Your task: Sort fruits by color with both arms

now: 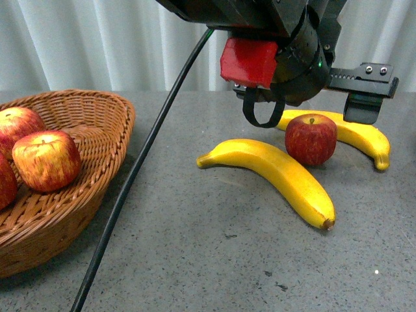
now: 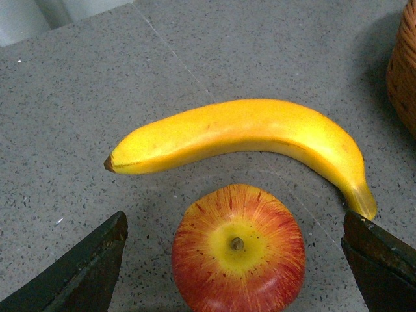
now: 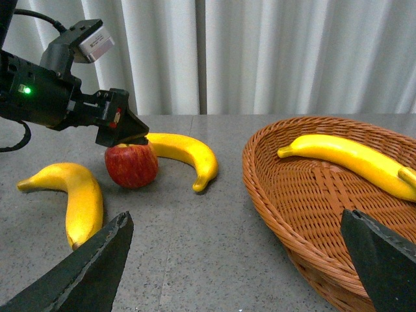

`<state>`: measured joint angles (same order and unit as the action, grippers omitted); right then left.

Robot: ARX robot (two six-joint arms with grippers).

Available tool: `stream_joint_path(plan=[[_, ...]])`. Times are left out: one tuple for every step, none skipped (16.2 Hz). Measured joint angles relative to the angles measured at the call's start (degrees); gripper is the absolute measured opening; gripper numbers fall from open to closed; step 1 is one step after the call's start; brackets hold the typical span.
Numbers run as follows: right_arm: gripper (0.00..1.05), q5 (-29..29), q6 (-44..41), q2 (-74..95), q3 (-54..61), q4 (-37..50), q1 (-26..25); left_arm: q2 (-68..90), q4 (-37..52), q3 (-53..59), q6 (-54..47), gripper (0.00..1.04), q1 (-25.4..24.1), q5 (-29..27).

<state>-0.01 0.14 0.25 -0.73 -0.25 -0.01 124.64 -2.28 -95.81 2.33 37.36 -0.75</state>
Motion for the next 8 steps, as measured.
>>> stream_joint_path(plan=[[0.98,0.00,0.00,0.00,0.00,0.00,0.00,0.52,0.15,-0.15,-0.39,0.98,0.00,0.17],[0.98,0.00,0.00,0.00,0.00,0.00,0.00,1.77,-0.04,-1.18,-1.03,0.98,0.00,0.35],[0.98,0.00,0.00,0.00,0.00,0.02,0.00,2.93,-0.85,-2.43,-1.05,0.98,-0.02,1.16],[0.98,0.00,0.00,0.00,0.00,0.00,0.00,4.15,-1.57,-3.61,-1.29,0.98,-0.02,1.73],[0.98,0.02,0.00,0.00,0.00,0.00,0.00,5.97,-2.64,-5.05,-1.77,0.98,0.02,1.31],[0.98,0.02,0.00,0.00,0.00,0.00,0.00,7.39,-3.69,-5.95,-2.54,0.98,0.07,1.11],[0.98,0.02,0.00,0.00,0.00,0.00,0.00,8.33,-4.13,-6.60,-2.82,0.98,0.07,0.92],[0.98,0.00,0.00,0.00,0.00,0.00,0.00,9.05,-4.24,-7.08,-2.89,0.97,0.07,0.94]])
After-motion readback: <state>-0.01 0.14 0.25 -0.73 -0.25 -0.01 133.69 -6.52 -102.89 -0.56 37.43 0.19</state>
